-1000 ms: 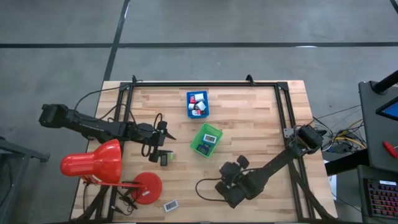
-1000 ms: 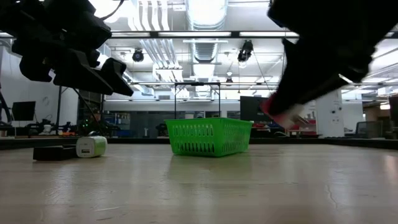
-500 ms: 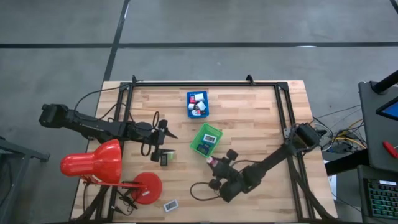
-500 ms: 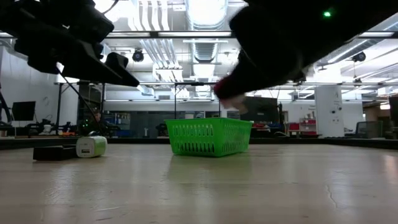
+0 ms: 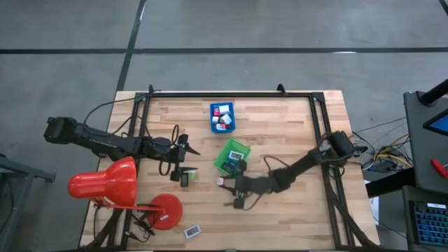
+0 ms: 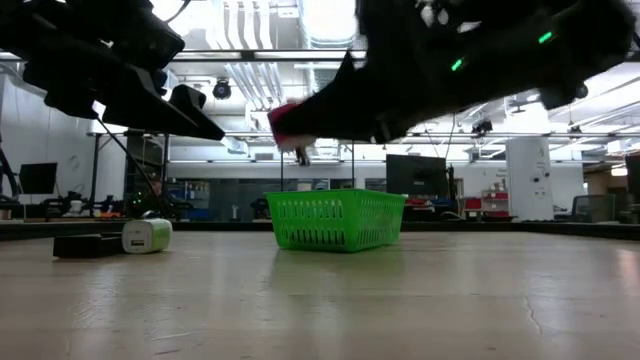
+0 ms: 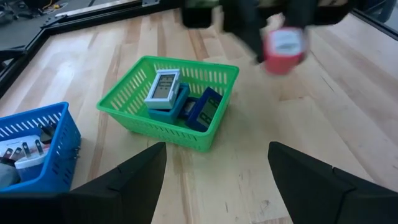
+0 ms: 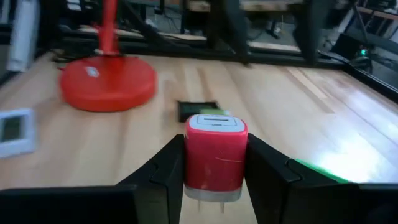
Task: Pick & Place Office items
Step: Put the small red charger adapter into the blue bin
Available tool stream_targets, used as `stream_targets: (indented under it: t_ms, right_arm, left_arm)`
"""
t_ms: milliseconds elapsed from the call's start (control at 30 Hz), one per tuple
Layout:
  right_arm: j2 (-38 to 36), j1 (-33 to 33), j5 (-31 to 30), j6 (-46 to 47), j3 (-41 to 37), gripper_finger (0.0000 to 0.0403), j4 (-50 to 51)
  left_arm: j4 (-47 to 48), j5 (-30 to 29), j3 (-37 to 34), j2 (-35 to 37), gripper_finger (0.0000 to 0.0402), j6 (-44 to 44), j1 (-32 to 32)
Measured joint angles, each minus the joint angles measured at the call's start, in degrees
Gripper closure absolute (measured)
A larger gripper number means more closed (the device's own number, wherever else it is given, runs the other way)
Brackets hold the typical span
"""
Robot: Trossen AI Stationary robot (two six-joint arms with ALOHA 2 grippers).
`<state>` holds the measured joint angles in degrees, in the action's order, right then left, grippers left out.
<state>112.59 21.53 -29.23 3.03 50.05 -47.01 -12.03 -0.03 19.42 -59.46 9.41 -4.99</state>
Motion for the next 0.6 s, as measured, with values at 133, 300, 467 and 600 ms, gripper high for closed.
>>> stream_targets:
  t_ms: [133,300,467,600]
  right_arm:
    - [-0.5,-4.8,4.0,-0.4,-1.0,0.0281,0.0]
    - [-2.4,-10.4,9.0,-2.5,-1.7,0.0281,0.0]
    - [-5.2,-16.5,10.4,-6.1,-2.0,0.0281,0.1]
    - [-6.3,-22.0,12.5,-6.9,-2.1,0.0281,0.3]
  left_arm:
    - [0.0,0.0,0.0,0.0,0.0117,0.0,0.0]
    - [0.0,0.0,0.0,0.0,0.0117,-0.2,0.0]
    - [0.0,0.0,0.0,0.0,0.0117,-0.2,0.0]
    - [0.0,-0.2,0.0,0.0,0.0117,-0.2,0.0]
